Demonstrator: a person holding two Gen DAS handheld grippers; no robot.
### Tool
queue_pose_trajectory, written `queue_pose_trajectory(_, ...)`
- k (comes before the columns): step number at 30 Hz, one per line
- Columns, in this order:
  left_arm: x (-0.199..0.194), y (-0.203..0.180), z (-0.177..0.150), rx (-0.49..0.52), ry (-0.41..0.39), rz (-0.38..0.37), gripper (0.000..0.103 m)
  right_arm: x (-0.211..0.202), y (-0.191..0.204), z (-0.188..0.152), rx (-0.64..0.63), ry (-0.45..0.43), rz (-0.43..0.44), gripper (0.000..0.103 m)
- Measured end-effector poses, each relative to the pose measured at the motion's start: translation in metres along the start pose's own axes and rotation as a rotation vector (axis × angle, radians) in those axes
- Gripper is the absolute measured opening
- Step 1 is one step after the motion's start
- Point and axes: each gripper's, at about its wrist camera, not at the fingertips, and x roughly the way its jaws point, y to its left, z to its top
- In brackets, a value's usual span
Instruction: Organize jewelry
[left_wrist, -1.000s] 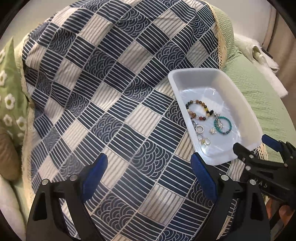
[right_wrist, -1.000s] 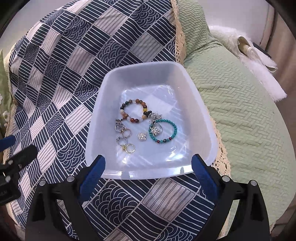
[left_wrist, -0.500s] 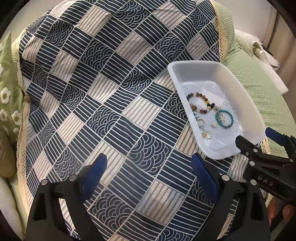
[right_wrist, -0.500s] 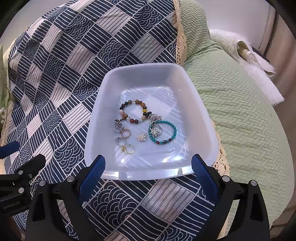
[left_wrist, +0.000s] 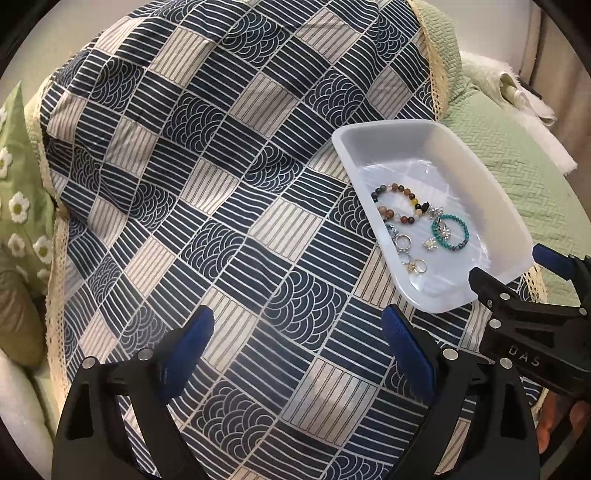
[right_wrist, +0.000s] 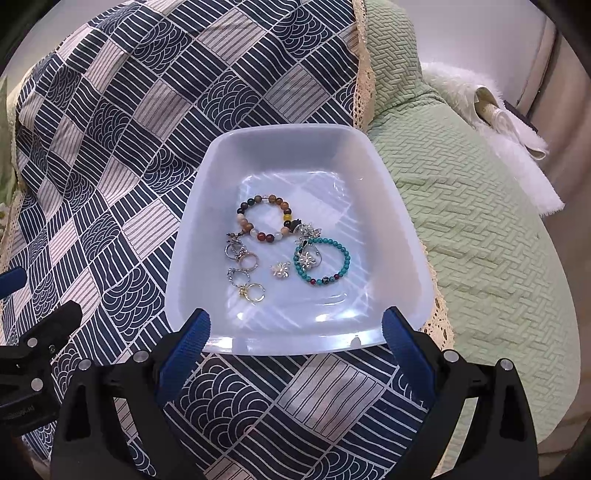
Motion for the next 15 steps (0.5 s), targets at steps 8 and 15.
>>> queue_pose_trajectory(8, -0.0042, -0.0013, -0.0004, 0.010, -0.009, 0.000, 0.088, -0.0013, 0.0001, -0.0008, 0.003, -0.004, -0.001, 0.093)
queue_pose_trajectory(15, -0.0082, -0.0018, 0.0001, 0.013, -0.020, 0.014, 0.088, -0.0016, 0.0017, -0.0014, -0.001, -0.003, -0.006, 0.093)
